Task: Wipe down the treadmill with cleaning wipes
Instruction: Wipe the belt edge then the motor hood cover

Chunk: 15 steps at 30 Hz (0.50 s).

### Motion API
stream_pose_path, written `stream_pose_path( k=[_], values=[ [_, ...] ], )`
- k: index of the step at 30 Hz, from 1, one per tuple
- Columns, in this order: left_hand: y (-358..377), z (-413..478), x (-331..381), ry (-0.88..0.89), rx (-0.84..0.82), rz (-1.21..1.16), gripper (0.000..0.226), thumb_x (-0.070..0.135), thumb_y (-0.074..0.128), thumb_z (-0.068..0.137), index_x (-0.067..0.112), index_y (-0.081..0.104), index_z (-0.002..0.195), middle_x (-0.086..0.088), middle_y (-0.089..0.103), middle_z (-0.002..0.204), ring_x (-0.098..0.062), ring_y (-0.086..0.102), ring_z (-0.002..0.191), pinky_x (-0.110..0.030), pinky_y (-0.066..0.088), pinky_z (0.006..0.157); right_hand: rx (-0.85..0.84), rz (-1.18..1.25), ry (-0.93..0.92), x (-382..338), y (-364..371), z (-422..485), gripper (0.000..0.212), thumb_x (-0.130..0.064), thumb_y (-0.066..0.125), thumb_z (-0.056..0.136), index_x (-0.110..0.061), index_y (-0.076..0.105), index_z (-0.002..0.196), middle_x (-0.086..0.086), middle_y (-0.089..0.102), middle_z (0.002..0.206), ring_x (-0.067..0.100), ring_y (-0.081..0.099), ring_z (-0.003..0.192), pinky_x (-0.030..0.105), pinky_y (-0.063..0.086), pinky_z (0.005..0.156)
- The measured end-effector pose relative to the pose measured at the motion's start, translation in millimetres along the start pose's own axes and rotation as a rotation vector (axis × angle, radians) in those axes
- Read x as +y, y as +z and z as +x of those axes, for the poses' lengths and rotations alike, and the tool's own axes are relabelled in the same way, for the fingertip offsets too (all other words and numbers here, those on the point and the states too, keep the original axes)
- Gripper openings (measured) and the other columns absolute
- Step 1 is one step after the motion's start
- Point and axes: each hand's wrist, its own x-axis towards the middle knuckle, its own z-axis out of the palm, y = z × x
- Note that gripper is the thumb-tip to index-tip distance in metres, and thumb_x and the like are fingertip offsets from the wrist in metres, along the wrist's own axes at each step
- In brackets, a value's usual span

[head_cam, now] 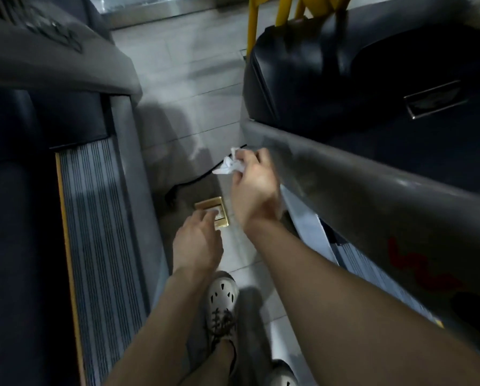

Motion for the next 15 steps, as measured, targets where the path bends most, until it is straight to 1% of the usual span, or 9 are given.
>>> stream_pose_path(
  k=[2, 4, 5, 7, 8, 10, 12, 14, 15],
  values=[
    [-16.7, 22.4, 6.8, 0.009, 0.037, 0.026, 0.038, 0.011, 0.062, 0.093, 0.022, 0.070, 0.128, -0.005, 0.067, 0.123, -0.034, 0.067, 0.105, -0.045, 0.058, 0.078, 0.016, 0.002, 0.002, -10.2, -10.0, 19.4, 0.034, -0.012, 0.063, 0.100, -0.020, 0.066, 0.132, 0.007, 0.055, 0.132, 0.027, 0.060, 0.114, 0.029, 0.041, 0.096],
    [-33.8, 48.3, 18.3, 0.025, 0.069, 0.067, 0.034, 0.010, 0.060, 0.094, 0.019, 0.069, 0.125, -0.008, 0.067, 0.119, -0.037, 0.066, 0.101, -0.049, 0.058, 0.078, 0.012, 0.023, -0.023, -18.5, -22.3, 40.7, 0.034, -0.010, 0.062, 0.100, -0.019, 0.067, 0.132, 0.007, 0.055, 0.131, 0.029, 0.060, 0.113, 0.034, 0.046, 0.095],
    [-41.5, 62.2, 24.4, 0.039, 0.084, 0.088, 0.031, 0.011, 0.060, 0.096, 0.017, 0.069, 0.124, -0.010, 0.067, 0.117, -0.039, 0.066, 0.099, -0.050, 0.058, 0.077, 0.018, 0.014, -0.058, -22.1, -29.2, 52.0, 0.034, -0.008, 0.063, 0.099, -0.018, 0.069, 0.130, 0.009, 0.056, 0.130, 0.031, 0.061, 0.112, 0.038, 0.049, 0.092],
    [-54.6, 88.5, 36.6, 0.066, 0.099, 0.116, 0.029, 0.018, 0.060, 0.100, 0.018, 0.069, 0.128, -0.011, 0.067, 0.114, -0.038, 0.065, 0.100, -0.050, 0.057, 0.079, 0.015, -0.023, -0.144, -25.1, -43.7, 74.9, 0.032, -0.006, 0.065, 0.097, -0.016, 0.071, 0.126, 0.011, 0.057, 0.123, 0.033, 0.061, 0.107, 0.041, 0.052, 0.084],
    [-61.1, 100.4, 43.9, 0.075, 0.087, 0.122, 0.032, 0.021, 0.061, 0.101, 0.020, 0.069, 0.132, -0.010, 0.067, 0.116, -0.038, 0.065, 0.103, -0.049, 0.056, 0.082, -0.002, -0.049, -0.183, -24.3, -51.5, 87.3, 0.030, -0.008, 0.064, 0.098, -0.015, 0.071, 0.126, 0.011, 0.057, 0.121, 0.032, 0.060, 0.106, 0.042, 0.053, 0.083],
    [-71.5, 123.3, 57.6, 0.085, 0.050, 0.116, 0.040, 0.023, 0.064, 0.101, 0.021, 0.065, 0.141, -0.010, 0.066, 0.124, -0.037, 0.064, 0.113, -0.048, 0.054, 0.090, -0.028, -0.104, -0.211, -18.2, -65.8, 114.2, 0.025, -0.014, 0.060, 0.103, -0.013, 0.071, 0.126, 0.013, 0.057, 0.123, 0.032, 0.059, 0.109, 0.041, 0.053, 0.085],
    [-79.6, 148.1, 71.9, 0.098, 0.018, 0.125, 0.046, 0.022, 0.063, 0.102, 0.021, 0.059, 0.148, -0.010, 0.063, 0.135, -0.036, 0.061, 0.123, -0.048, 0.051, 0.097, -0.015, -0.153, -0.190, -5.0, -78.7, 141.4, 0.021, -0.015, 0.059, 0.102, -0.011, 0.070, 0.120, 0.013, 0.057, 0.122, 0.033, 0.059, 0.109, 0.039, 0.050, 0.083],
    [-85.1, 172.2, 83.6, 0.100, -0.008, 0.127, 0.049, 0.025, 0.063, 0.104, 0.022, 0.054, 0.152, -0.009, 0.061, 0.141, -0.034, 0.060, 0.126, -0.047, 0.053, 0.101, -0.020, -0.192, -0.156, 11.9, -90.1, 163.2, 0.018, -0.018, 0.058, 0.101, -0.011, 0.069, 0.113, 0.013, 0.056, 0.119, 0.033, 0.060, 0.106, 0.037, 0.047, 0.078],
    [-86.5, 184.4, 88.0, 0.097, -0.020, 0.118, 0.050, 0.027, 0.063, 0.105, 0.023, 0.052, 0.153, -0.008, 0.060, 0.142, -0.033, 0.060, 0.127, -0.047, 0.054, 0.102, -0.041, -0.203, -0.141, 21.7, -95.7, 171.9, 0.019, -0.021, 0.057, 0.102, -0.011, 0.069, 0.111, 0.013, 0.056, 0.118, 0.032, 0.060, 0.105, 0.037, 0.047, 0.079]
  ],
)
